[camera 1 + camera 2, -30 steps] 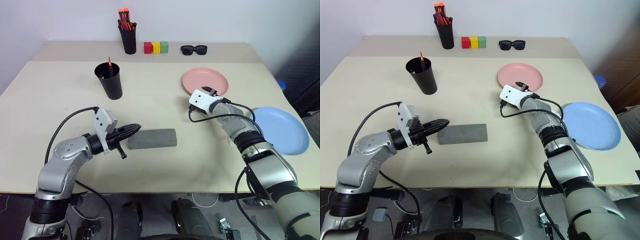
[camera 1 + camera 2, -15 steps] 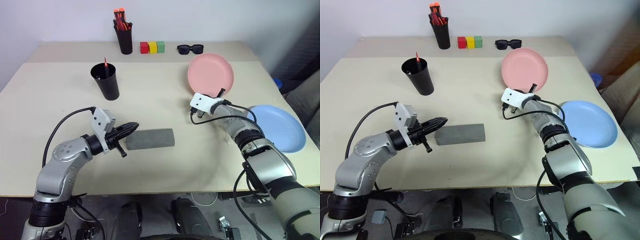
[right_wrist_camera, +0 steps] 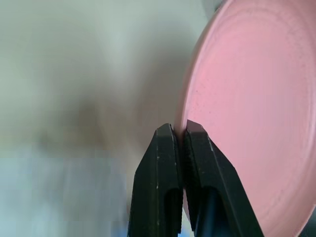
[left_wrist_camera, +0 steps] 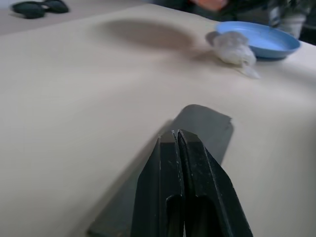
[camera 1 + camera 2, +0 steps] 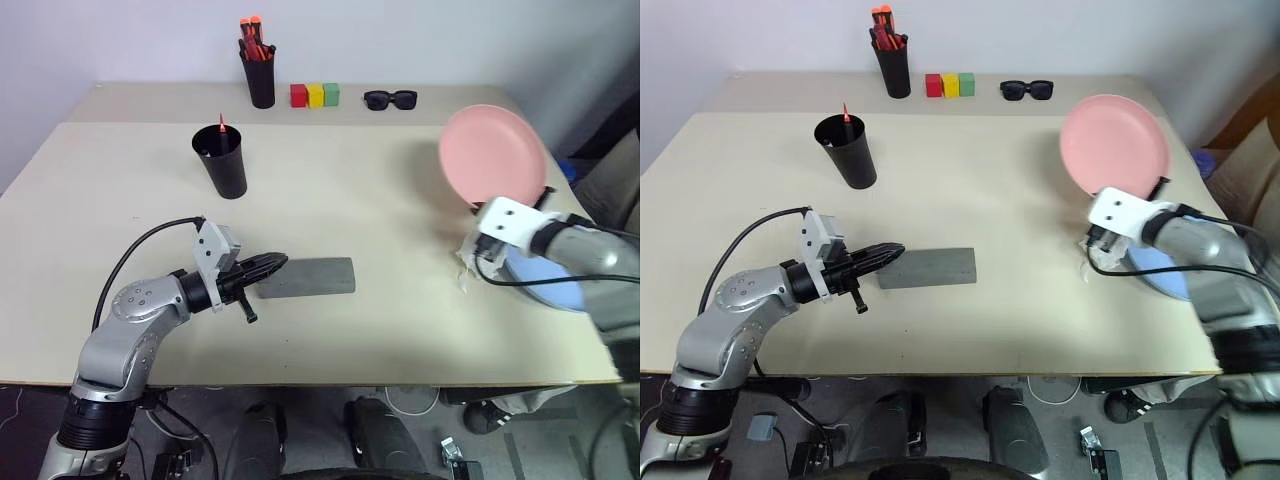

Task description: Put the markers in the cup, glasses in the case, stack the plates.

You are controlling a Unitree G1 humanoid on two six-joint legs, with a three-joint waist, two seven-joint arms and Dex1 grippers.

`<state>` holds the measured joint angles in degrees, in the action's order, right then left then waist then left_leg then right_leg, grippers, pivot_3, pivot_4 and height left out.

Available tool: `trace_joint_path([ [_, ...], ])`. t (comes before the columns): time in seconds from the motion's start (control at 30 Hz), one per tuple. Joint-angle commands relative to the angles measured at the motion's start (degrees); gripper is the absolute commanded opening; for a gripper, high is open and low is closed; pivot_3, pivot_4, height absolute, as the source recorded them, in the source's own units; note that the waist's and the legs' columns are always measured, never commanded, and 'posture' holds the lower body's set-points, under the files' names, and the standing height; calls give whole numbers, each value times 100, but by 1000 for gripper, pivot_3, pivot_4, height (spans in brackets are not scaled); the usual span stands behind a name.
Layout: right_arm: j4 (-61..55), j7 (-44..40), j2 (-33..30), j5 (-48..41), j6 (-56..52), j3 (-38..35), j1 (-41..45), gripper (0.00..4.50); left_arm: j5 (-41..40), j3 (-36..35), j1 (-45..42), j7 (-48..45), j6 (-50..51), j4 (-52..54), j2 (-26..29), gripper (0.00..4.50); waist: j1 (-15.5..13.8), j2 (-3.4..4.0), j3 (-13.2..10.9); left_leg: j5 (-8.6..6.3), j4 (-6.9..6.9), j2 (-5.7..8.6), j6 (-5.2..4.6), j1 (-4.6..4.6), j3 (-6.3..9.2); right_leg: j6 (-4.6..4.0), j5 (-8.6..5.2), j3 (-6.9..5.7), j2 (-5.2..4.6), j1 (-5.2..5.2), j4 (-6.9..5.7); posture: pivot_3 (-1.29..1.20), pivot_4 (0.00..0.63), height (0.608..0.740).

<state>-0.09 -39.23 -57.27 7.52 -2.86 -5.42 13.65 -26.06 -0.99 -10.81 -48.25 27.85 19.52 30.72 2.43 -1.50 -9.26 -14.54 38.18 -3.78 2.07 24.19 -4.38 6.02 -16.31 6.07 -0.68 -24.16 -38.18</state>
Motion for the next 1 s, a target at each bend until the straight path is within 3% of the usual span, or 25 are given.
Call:
trace_joint_path([
  [0.03,-643,-318,-267,-287,-456,-984,-781,43,-39,132,-278,-78,-140,-76,-90,0,-9,-1,0,0,0,1,0,-3,2,0,0,-1,1,6,0,0,150,725],
  [0.2,-892,-709,-358,-317,-688,-1550,-1969,43,-47,246,-393,-144,-150,-141,-110,0,12,0,1,0,-1,2,0,-8,0,1,-1,2,1,10,3,0,150,725],
  [0.4,-562,-702,-357,-214,-728,-1608,-2318,43,-67,298,-393,-179,-112,-78,-119,0,1,0,1,0,0,2,-1,-12,-1,-1,-1,5,2,11,3,0,150,725],
  [0.5,-471,-724,-416,-160,-677,-1586,-2339,978,-73,302,-385,-188,-99,-54,-113,0,-4,0,1,0,0,3,0,-12,-1,-1,-2,5,1,12,4,0,150,725],
  [0.67,-605,-761,-453,-240,-469,-1710,-2304,3430,-59,322,-345,-208,-94,-8,-84,0,-5,0,1,0,1,3,0,-12,0,-2,-2,5,1,14,4,0,150,725],
  [0.83,-930,-847,-261,-732,-482,-1778,-1979,3430,-52,356,-343,-207,-100,-11,-77,0,5,0,1,0,0,3,0,-14,0,-1,-2,5,2,14,5,0,150,725],
  [1.0,-1282,-409,185,-425,-331,-1093,-1725,3430,-54,421,-388,-119,-75,32,-124,0,-5,-2,1,0,0,3,0,-14,4,0,-1,3,3,18,5,0,150,725],
])
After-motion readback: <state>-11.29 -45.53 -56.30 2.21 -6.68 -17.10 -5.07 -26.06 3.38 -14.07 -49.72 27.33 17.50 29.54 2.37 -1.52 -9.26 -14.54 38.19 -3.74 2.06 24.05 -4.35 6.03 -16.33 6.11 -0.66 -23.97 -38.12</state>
